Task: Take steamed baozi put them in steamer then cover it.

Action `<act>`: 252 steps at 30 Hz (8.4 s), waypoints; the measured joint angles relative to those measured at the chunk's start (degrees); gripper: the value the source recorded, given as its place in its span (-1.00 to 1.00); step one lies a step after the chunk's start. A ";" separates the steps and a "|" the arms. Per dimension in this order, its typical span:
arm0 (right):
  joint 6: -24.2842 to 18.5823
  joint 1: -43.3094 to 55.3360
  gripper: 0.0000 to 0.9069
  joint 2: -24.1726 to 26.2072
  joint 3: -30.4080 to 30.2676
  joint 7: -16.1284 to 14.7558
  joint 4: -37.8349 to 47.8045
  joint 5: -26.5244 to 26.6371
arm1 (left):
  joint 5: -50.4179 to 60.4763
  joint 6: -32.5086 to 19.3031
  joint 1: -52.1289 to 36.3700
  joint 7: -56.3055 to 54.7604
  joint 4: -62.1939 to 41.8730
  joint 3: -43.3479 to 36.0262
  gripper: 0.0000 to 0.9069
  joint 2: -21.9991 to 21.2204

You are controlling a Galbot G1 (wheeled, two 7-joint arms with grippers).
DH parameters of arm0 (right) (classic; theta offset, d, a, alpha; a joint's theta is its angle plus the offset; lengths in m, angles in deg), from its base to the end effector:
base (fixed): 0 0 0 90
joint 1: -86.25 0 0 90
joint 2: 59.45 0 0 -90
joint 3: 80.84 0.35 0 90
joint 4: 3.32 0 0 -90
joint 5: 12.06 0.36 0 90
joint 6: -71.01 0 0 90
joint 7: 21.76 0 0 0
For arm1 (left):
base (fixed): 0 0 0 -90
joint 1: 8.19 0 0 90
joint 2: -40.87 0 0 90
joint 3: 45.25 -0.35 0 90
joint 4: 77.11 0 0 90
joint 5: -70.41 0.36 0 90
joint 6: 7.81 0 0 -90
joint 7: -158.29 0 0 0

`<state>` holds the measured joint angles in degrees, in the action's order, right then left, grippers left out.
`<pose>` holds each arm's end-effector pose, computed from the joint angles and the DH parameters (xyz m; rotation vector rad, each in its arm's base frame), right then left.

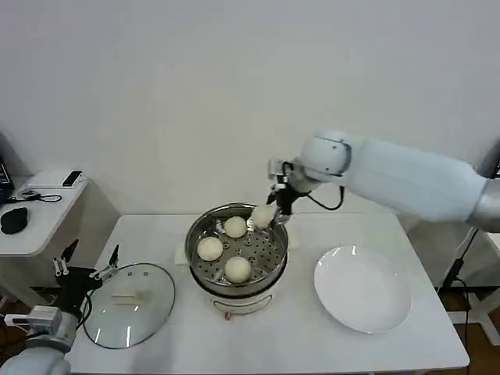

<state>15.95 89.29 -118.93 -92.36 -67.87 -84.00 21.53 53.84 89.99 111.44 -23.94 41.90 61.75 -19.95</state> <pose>0.5315 0.0925 -0.0428 1.3663 -1.6352 1.3255 0.2082 0.1659 -0.2430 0.0839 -3.0423 -0.4518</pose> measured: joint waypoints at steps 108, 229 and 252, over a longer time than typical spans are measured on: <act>-39.64 -126.50 1.00 -25.84 130.32 32.89 -39.58 -26.51 | 63.52 -12.46 5.37 -4.33 -16.59 -4.01 1.00 -0.63; -44.53 -133.70 1.00 -29.10 127.10 31.30 -39.71 -36.49 | 86.87 9.11 -20.64 14.05 0.32 -25.15 -1.00 -3.83; -44.42 -132.42 1.00 -29.98 123.42 31.30 -38.33 -39.76 | 100.07 12.85 -25.65 18.91 -4.53 -37.18 -1.00 -18.82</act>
<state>-28.47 -43.13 -148.91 31.06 -36.56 -122.34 -18.23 153.92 102.84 85.79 -5.03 37.36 24.57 -38.77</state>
